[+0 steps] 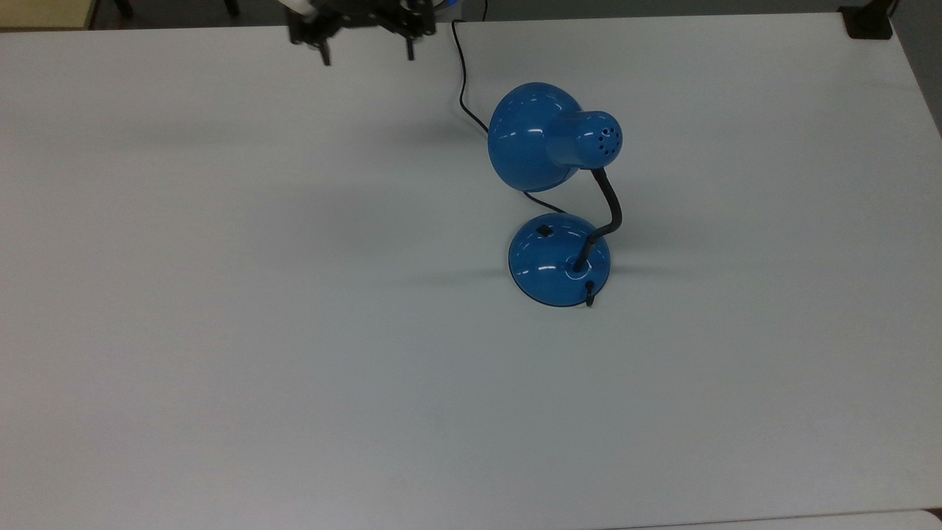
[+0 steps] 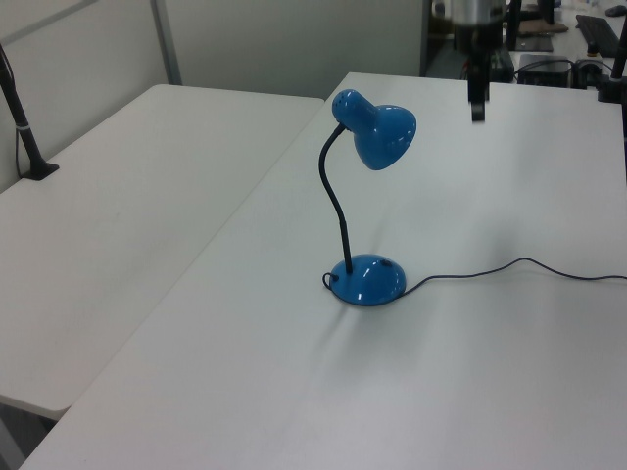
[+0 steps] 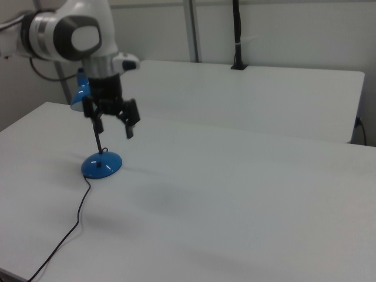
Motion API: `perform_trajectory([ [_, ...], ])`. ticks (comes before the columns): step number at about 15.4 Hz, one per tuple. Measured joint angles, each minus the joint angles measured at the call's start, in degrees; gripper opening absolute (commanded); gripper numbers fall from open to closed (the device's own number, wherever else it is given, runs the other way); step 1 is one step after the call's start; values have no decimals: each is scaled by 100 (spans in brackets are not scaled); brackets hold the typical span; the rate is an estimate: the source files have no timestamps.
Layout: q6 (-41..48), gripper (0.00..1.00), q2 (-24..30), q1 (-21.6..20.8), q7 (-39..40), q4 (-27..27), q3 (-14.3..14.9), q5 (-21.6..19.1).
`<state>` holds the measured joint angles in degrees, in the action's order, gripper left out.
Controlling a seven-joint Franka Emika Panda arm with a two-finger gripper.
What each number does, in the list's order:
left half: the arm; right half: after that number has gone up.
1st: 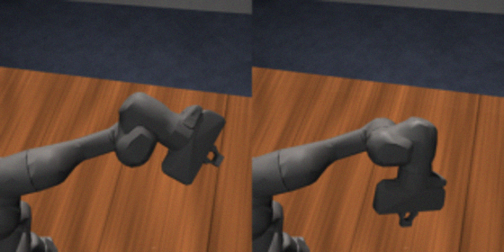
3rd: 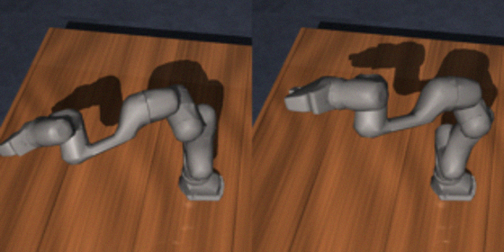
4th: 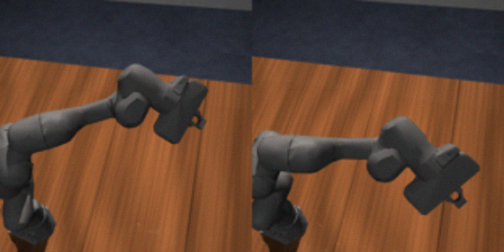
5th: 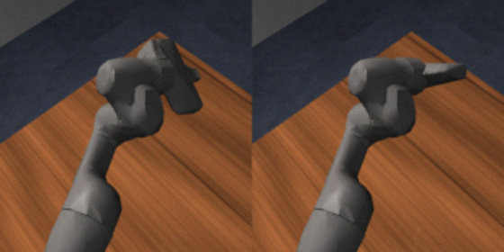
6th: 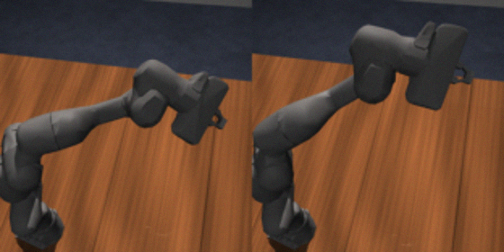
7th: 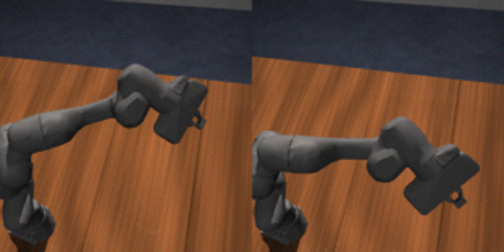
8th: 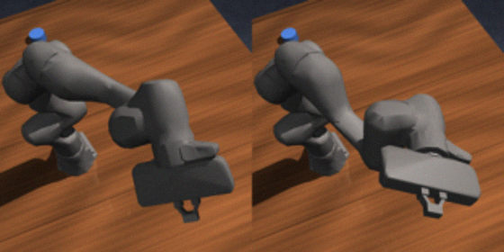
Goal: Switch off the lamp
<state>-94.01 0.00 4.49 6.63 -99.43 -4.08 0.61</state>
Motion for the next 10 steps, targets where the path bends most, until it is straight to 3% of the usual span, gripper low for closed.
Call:
perform_trajectory([
  [3, 18, 100, 1, 0, 7, 417, 336, -1],
  [10, -240, 100, -27, -3, 40, 557, 474, -6],
])
